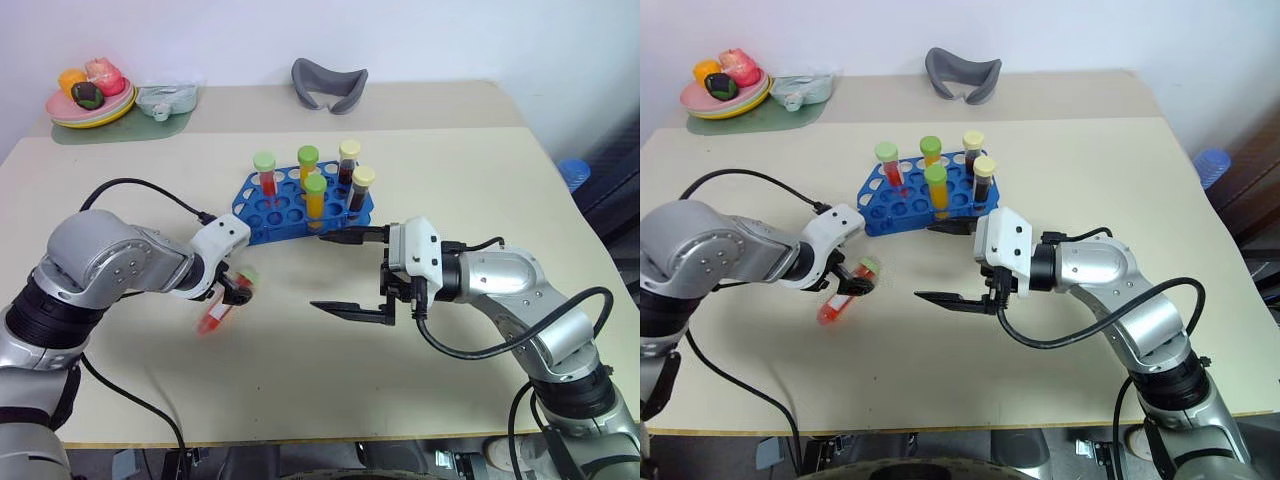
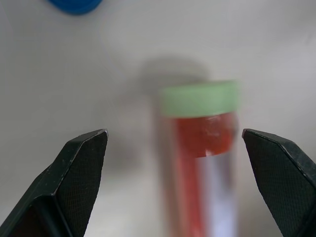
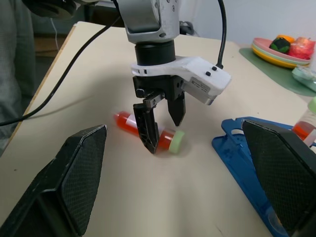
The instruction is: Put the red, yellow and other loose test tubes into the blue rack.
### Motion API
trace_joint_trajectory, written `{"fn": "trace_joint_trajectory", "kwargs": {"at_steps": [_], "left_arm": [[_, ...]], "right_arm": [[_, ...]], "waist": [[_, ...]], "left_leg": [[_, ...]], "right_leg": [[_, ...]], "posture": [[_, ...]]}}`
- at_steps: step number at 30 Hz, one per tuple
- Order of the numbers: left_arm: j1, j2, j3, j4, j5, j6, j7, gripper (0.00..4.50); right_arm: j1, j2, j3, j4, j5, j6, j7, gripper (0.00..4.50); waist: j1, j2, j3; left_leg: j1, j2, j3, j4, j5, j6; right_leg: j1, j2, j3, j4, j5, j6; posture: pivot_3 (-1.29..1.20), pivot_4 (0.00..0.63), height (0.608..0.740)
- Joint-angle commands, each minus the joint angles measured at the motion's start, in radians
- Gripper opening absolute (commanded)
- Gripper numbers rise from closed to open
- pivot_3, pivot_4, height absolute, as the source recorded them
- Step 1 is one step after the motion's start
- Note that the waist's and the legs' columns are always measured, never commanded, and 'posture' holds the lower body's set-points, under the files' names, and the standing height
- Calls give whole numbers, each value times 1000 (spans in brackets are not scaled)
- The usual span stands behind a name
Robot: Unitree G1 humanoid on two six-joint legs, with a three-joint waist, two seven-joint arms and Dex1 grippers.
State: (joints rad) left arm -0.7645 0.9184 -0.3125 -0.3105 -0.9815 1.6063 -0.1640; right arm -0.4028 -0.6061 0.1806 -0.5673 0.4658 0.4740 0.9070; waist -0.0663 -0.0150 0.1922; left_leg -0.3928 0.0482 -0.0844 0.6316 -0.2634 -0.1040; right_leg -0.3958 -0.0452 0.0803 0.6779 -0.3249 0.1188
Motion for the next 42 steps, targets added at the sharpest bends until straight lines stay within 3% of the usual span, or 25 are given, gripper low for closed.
{"fn": "trace_joint_trajectory", "kwargs": {"at_steps": [1, 8, 15, 18, 24, 30, 35, 37, 42], "left_arm": [[-34, 30, -22, 14, -47, 8, 9, 4500], [-65, 98, -72, 39, -129, 8, 8, 4500], [-36, 134, -95, 76, -113, 8, 47, 4500], [-30, 119, -79, 97, -102, 8, 70, 3650], [-12, 92, -52, 131, -117, 8, 122, 806], [2, 84, -30, 143, -138, 8, 163, 764], [43, 9, 118, 168, -88, 8, 270, 764], [81, -17, 213, 95, 1, -99, 291, 764], [222, -93, 446, -61, 218, -578, 246, 764]], "right_arm": [[5, 9, -18, -49, 12, -4, -24, 4449], [18, 2, -13, -69, 19, 5, -40, 4449], [18, -3, -7, -58, 14, -7, -29, 4449], [21, -3, -1, -56, 8, -12, -27, 4500], [28, -4, 6, -61, 4, -15, -29, 4500], [27, -5, 8, -63, 0, -15, -29, 4500], [25, -4, 7, -62, -8, -16, -25, 4500], [27, -7, 2, -61, -9, -12, -27, 4500], [80, -7, -45, -26, -1, 66, -99, 4500]], "waist": [[0, 0, 0], [0, 0, 0], [0, 0, 0], [-1, 0, 0], [1, 0, 0], [0, 0, 0], [7, 2, -1], [12, 2, -1], [25, 0, 0]], "left_leg": [[0, 0, 0, 0, 0, 0], [0, 0, 0, 0, 0, 0], [0, 0, 0, 0, 0, 0], [0, 0, 0, 0, 0, 0], [0, 0, 0, 0, 0, 0], [1, 0, 0, 1, 0, 0], [2, 0, 0, 1, 0, 0], [3, 0, 0, 2, 0, 0], [1, 0, 0, 1, 0, -1]], "right_leg": [[0, 0, 0, 0, 0, 0], [0, 0, 0, 0, 0, 0], [0, 0, 0, 0, 0, 0], [0, 0, 0, 0, 0, 0], [0, 0, 0, 0, 0, 0], [1, 0, 0, 0, 0, 0], [3, 0, 0, 1, 0, 0], [3, 0, 0, 1, 0, 0], [1, 0, 0, 0, 0, 0]], "posture": [[0, 150, 740], [0, 150, 740], [0, 150, 740], [0, 150, 740], [0, 150, 740], [0, 150, 740], [0, 150, 740], [0, 150, 740], [0, 150, 740]]}}
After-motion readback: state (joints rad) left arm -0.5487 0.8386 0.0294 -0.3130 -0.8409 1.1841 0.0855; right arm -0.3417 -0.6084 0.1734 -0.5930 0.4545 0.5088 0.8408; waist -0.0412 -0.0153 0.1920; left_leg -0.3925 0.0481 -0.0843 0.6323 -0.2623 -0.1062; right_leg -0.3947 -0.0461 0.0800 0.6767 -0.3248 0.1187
